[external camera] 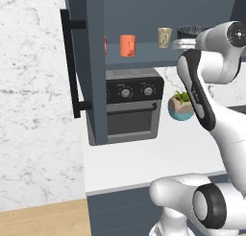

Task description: Gather all objects into one cabinet and sort the glasses and bowls to opposite sides.

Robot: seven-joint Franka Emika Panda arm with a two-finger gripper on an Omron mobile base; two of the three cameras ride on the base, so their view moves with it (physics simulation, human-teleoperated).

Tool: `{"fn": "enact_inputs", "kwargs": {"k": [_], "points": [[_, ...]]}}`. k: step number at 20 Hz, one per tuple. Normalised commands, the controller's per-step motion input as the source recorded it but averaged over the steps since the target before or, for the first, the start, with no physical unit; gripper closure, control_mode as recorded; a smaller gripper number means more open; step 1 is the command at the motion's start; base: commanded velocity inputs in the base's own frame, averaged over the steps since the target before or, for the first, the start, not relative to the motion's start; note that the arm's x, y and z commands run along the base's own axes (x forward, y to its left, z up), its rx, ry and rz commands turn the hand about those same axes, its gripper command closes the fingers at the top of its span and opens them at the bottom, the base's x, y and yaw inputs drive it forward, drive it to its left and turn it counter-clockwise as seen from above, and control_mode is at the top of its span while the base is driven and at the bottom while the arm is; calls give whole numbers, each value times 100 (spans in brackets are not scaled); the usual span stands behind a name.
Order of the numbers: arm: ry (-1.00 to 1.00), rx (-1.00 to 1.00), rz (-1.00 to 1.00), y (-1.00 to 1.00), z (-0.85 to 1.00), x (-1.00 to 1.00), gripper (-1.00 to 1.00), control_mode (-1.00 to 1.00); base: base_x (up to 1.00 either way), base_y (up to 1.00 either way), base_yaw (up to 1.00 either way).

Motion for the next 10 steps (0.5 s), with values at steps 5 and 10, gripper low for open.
{"fn": "enact_inputs", "kwargs": {"k": [5,10], "points": [[0,0,0,0,-3,69,-100,-100,0,0,0],[0,0,0,0,0,47,-100,-100,0,0,0]]}}
